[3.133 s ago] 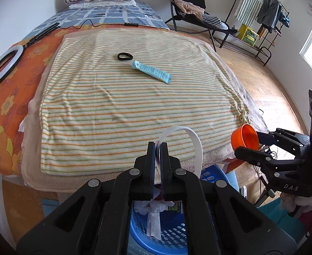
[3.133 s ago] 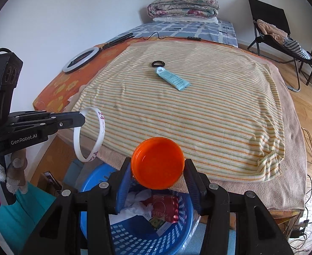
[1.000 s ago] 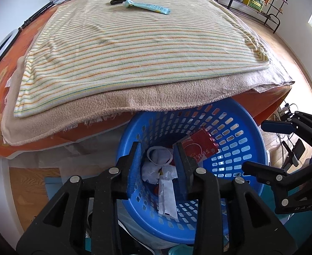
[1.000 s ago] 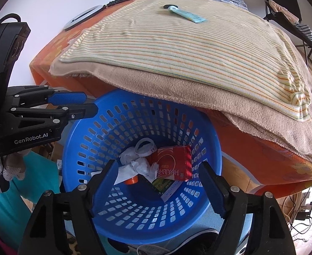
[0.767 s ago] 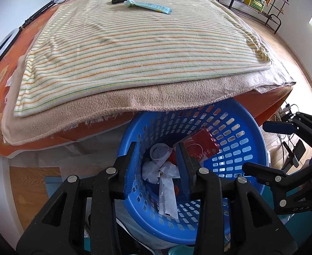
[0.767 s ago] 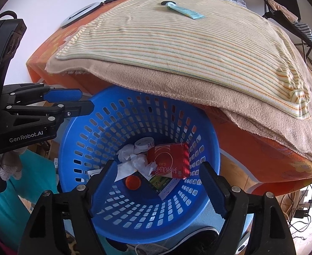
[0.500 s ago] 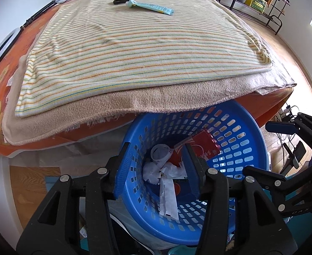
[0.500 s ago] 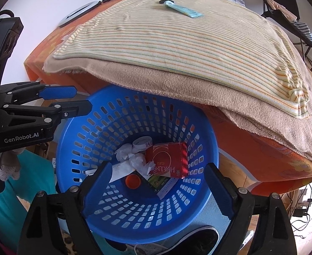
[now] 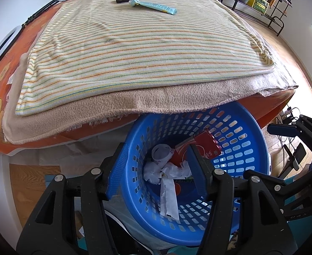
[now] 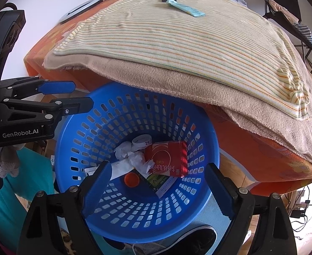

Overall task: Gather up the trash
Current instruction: 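Move both tools back to the towel toward the hair tie and blue tube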

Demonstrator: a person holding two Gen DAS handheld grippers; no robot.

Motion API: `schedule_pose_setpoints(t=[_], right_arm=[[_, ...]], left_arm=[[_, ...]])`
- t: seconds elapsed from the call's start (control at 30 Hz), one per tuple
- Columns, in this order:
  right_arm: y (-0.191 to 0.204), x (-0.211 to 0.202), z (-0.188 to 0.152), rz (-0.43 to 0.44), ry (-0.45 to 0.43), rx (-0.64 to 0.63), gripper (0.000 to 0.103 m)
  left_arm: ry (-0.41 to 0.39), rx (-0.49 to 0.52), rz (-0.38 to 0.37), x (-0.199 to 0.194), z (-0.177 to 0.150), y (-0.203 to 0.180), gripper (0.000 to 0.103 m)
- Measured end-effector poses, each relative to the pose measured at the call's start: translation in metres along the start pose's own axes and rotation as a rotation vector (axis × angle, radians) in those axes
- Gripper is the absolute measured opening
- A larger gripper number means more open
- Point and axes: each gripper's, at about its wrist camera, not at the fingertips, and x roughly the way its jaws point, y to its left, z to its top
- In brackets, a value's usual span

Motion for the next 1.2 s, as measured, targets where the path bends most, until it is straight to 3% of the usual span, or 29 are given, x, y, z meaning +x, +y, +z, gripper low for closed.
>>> schedule_pose_setpoints(t=[0.33,0.7,0.8,1.07,1.2], right_arm=[[-0.003,0.008,-0.004,-0.004,0.025,0.005,0.090],[-0.007,0.000,-0.007,-0.043,-0.050,0.005,0.090],[-0.008,-0.003,-0.007,-0.017,-0.063,0.004,0.090],[-0.005,-0.018,0.004,0.018,-0.090,-0.016,0.090],[-0.007,-0.033,0.019,-0.019,-0.146,-0.029,0.090]], left_arm=[[0.001,-0.012,0.002,-0.001,0.001,0.002,0.059],[0.000,-0.031,0.003,-0.004,0.005,0.007,0.059],[-0.001,-0.036,0.000,-0.006,0.009,0.009,0.059],[-0.049,-0.037,-0.013,-0.028,0.043,0.014,0.059],[-0.083,-0.050,-0.018,-0.039,0.070,0.022,0.059]])
